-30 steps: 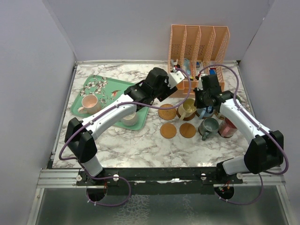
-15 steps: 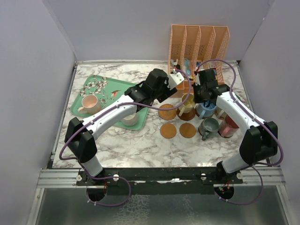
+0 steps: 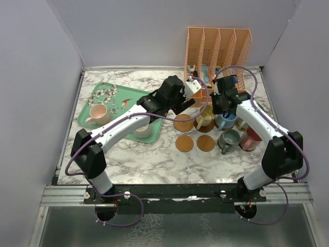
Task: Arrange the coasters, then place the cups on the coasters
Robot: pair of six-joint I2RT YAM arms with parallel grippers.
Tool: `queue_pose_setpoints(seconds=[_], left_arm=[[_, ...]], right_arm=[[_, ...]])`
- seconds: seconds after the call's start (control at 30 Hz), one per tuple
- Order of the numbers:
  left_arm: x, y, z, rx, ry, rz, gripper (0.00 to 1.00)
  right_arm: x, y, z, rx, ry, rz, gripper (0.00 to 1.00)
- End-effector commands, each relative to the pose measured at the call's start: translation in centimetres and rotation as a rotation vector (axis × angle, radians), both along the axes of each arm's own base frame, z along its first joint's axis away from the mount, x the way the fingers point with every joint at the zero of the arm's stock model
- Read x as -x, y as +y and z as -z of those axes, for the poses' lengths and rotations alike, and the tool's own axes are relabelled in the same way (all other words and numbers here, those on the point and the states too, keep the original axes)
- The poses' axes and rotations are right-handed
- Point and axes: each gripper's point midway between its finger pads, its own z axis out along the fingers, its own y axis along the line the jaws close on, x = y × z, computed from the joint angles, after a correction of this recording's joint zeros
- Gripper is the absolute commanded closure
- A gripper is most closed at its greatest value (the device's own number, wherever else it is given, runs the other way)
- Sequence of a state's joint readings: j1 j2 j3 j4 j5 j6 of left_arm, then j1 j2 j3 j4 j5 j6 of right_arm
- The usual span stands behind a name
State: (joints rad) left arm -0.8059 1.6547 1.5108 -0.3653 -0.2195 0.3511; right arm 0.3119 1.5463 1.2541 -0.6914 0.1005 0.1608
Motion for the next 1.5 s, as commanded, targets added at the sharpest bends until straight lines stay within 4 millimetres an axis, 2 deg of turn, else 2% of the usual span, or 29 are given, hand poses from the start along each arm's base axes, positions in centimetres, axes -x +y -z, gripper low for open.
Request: queue_pose_setpoints(seconds=[0.0,0.3,1.47], left_arm=[[-0.3,0.8,-2.1,0.034,-0.055,-0.031,0.1],[-0.4,0.9,-2.3,0.035,-0.06,-0.036,0.04],[-0.2,1.5,-2.4,0.041,-0.058,-0.036,0.04]], right_arm=[[-1.6,0.1,-1.9,-0.025,-0.071,0.026,0.99],[-1.8,0.0,-1.3,-0.016,-0.056,0.033,0.99],[-2.1,0.2,0.4,-0.039,0.0,0.026,0.99]])
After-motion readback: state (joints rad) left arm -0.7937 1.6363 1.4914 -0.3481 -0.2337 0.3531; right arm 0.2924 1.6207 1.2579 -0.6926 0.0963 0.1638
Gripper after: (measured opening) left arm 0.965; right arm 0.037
